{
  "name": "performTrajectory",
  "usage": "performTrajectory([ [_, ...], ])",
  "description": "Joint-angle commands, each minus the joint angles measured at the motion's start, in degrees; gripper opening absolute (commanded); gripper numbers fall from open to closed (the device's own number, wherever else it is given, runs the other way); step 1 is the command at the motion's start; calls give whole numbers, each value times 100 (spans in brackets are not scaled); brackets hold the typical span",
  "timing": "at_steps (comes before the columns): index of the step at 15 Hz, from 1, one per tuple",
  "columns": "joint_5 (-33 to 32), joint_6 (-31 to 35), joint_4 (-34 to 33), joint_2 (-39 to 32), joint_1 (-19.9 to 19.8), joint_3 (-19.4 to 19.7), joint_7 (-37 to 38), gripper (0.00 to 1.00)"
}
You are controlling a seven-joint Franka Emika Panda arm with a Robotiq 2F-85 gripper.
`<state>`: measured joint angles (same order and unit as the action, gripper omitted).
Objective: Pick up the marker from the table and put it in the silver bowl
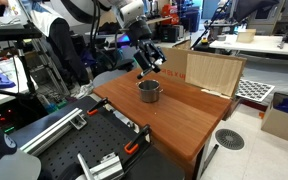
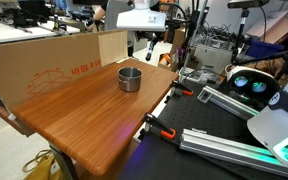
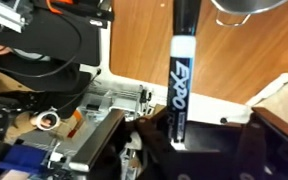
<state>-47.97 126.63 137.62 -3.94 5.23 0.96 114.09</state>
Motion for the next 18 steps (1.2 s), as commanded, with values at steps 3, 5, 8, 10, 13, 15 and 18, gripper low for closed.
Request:
performTrajectory([
  [3,-131,-428,-538,-594,59,-120,253,1],
  [5,-131,-519,-720,-760,116,-127,286,1],
  [8,-128,-701,-1012,-1030,226,-132,318,1],
  [10,-127,-830,-1200,-1225,313,-142,349,1],
  [13,-88,-1038,-1453,-1516,447,-150,419,1],
  [15,-49,-1163,-1600,-1709,522,-142,441,1],
  [18,-17,-1336,-1775,-1956,595,-115,481,1],
])
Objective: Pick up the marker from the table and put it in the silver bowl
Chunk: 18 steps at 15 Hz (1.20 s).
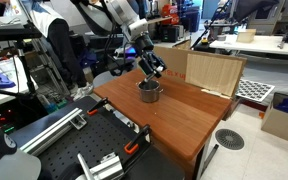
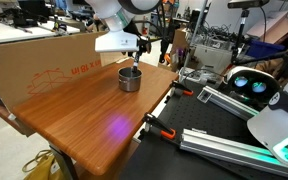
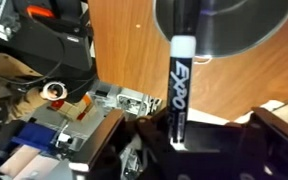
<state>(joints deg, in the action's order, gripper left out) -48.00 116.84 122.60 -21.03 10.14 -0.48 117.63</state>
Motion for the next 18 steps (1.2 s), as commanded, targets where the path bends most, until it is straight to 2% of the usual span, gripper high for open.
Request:
performTrajectory([
  [1,-23,-408,-334,-330,122,38,152,1],
  [9,-40,-897,-817,-910,359,36,320,1],
  [10,-28,-980,-879,-963,404,35,320,28],
  [11,-80,-1040,-921,-999,456,48,372,29],
  [12,-40,-1087,-950,-1014,467,32,355,34],
  [18,-9,-1116,-1033,-1004,500,2,327,78],
])
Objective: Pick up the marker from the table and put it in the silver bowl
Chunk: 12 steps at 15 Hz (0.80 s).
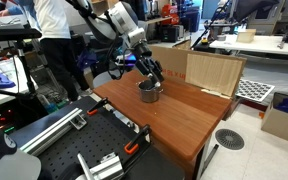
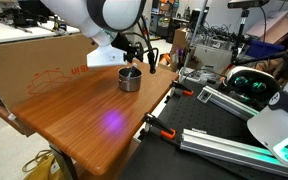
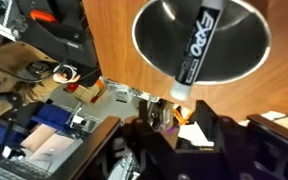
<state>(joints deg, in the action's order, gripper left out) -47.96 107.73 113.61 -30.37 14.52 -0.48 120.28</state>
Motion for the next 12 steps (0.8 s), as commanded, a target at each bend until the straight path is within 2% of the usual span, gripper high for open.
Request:
performTrajectory([
  [1,-27,-183,-129,-48,65,1,72,86],
  [3,-12,-72,-54,87,53,-29,71,100],
  [7,9,152,220,574,51,-138,135,100],
  [12,179,732,972,1779,-68,-480,-49,100],
])
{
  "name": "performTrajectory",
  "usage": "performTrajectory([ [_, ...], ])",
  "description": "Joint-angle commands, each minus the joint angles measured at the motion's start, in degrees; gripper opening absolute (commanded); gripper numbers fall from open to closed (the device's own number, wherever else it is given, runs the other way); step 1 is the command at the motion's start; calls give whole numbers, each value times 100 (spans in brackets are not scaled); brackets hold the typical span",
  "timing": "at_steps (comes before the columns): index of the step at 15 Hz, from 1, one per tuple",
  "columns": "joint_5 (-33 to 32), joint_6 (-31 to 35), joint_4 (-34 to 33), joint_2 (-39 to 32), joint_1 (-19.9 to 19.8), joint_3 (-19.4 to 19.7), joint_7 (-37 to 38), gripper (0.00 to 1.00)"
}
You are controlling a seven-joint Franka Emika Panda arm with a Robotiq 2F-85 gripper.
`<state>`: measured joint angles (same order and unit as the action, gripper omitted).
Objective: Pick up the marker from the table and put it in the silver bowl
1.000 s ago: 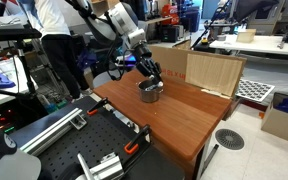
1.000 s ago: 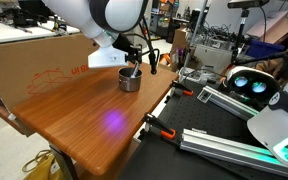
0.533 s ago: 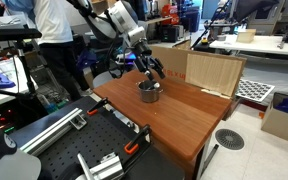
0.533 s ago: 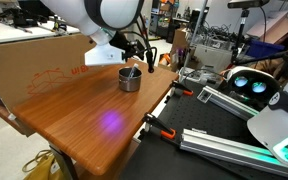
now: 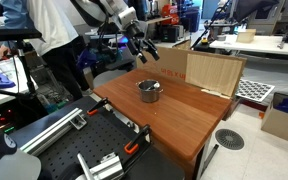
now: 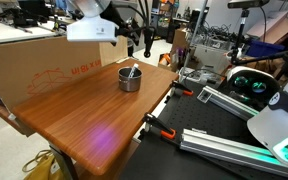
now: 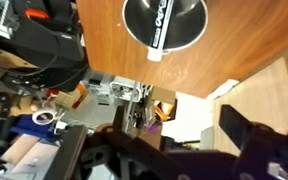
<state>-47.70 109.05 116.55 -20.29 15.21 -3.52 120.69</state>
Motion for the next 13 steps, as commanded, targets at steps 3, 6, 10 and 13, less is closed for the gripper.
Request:
performTrajectory([
  [3,204,469,512,725,-67,-224,-145,100],
  [6,223,678,776,941,-129,-242,-189,100],
  [10,224,727,795,938,-146,-238,-196,100],
  [13,224,735,795,938,-146,-238,-198,100],
])
